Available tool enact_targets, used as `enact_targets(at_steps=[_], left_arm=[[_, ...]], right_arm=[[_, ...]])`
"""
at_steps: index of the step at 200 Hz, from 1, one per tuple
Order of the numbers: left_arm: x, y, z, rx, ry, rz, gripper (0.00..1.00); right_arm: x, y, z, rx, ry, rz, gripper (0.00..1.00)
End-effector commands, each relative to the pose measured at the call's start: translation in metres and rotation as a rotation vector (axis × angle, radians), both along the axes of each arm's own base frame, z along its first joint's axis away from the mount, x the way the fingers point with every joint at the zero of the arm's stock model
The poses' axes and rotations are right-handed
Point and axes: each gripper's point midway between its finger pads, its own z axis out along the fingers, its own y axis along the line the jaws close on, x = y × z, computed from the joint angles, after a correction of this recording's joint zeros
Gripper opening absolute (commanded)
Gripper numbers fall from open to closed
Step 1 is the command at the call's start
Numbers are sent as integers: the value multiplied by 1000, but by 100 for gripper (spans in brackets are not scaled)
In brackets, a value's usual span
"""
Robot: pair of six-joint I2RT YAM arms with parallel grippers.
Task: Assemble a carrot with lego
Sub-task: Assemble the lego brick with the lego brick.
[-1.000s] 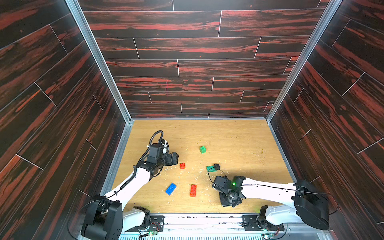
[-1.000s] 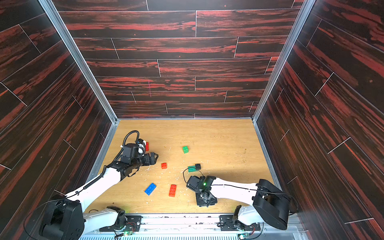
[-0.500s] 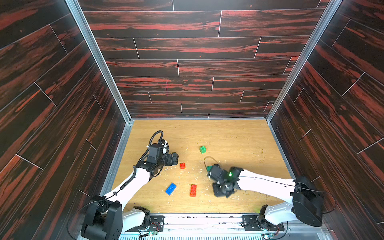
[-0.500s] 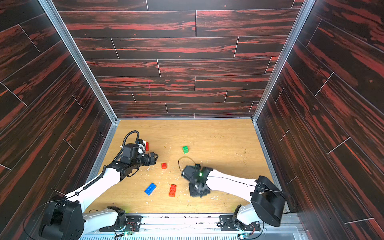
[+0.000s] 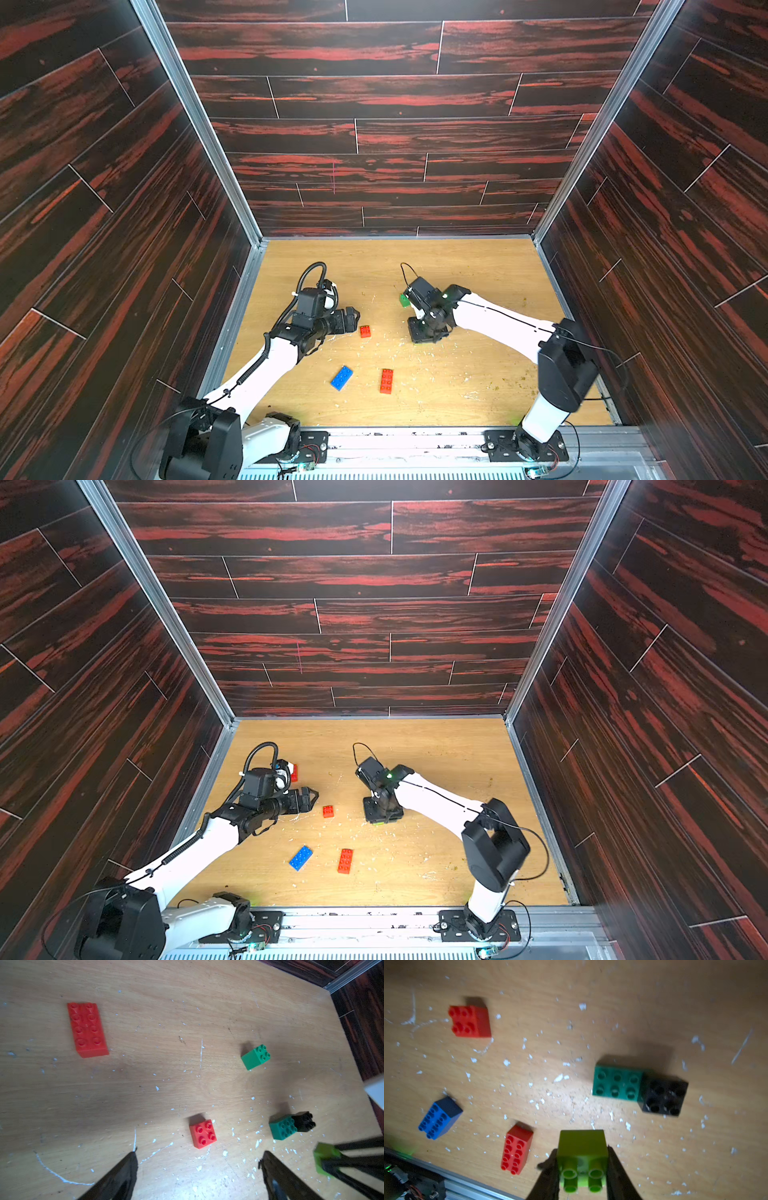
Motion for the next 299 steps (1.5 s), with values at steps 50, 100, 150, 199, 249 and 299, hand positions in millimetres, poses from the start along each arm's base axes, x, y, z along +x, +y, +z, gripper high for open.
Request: enact_targets(at_steps=[50,100,150,199,249,299], left_arm=[[-7,-11,-7,-43,44,-43,93],[-7,-9,-8,-33,45,-39,93],[-6,-6,-9,-21,41,-28,93],[-7,-3,-10,-11,37,-15,93],[-6,-1,-10,-3,34,-5,93],[-6,-1,-11,2,36,-2,93]], right_arm=[[20,3,-28,-72,66,46,21],[26,1,-45,-92,77,49,21],[28,0,-57,-108,86,59,20],[27,-4,-69,-138,99,58,20],[25,-7,-77,-167,128,38,20],[21,-17,-90,-235,180,-46,17]])
